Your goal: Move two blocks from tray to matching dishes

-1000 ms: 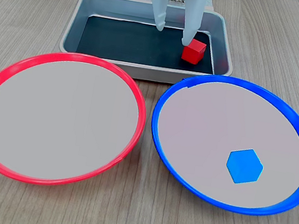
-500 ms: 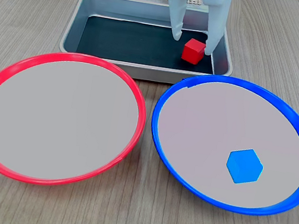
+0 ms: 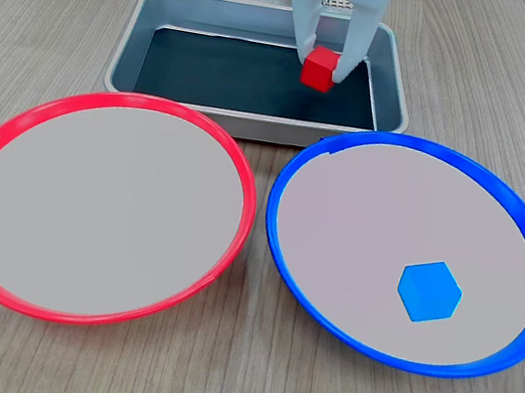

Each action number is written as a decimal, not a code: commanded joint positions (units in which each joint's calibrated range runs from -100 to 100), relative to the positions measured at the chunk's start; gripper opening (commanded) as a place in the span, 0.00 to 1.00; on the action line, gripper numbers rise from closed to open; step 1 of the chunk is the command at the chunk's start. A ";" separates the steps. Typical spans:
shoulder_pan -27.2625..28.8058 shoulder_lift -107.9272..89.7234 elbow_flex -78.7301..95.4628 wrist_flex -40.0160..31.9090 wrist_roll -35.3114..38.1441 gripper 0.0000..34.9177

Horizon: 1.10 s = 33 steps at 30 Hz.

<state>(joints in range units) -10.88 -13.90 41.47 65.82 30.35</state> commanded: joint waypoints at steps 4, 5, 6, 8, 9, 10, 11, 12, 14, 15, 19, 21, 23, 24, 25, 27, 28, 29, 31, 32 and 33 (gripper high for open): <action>9.33 5.75 -33.60 7.93 -8.50 0.00; 11.40 8.14 -36.96 6.52 -10.26 0.00; 13.66 11.21 -40.24 4.71 -11.87 0.00; 17.24 17.01 -44.16 1.32 -13.38 0.00; 18.74 19.91 -45.16 -1.15 -13.87 0.00; 19.87 22.47 -45.89 -3.38 -14.16 0.00; 20.81 24.77 -46.07 -5.69 -14.21 0.00; 21.76 26.99 -46.07 -8.42 -14.21 0.00; 22.79 30.06 -46.16 -11.39 -13.33 0.01; 23.26 31.42 -46.25 -12.79 -12.41 0.03; 24.01 32.87 -43.52 -19.15 -9.91 0.57; 23.92 31.59 -42.15 -20.96 -9.77 0.73; 23.45 27.16 -38.60 -23.69 -10.21 0.69; 23.36 25.03 -36.69 -25.25 -10.94 0.60; 23.26 23.06 -34.69 -26.82 -11.77 0.51; 22.98 15.22 -27.41 -31.11 -15.34 0.13; 22.88 11.55 -23.76 -32.52 -17.00 0.01; 22.79 3.79 -15.48 -34.66 -20.42 0.01; 22.51 -8.58 -2.37 -36.23 -25.40 0.01; 22.13 -14.97 4.64 -36.98 -27.20 0.00; 21.47 -21.03 10.65 -37.39 -28.77 0.00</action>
<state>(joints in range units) 12.21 -11.25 30.76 31.00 8.28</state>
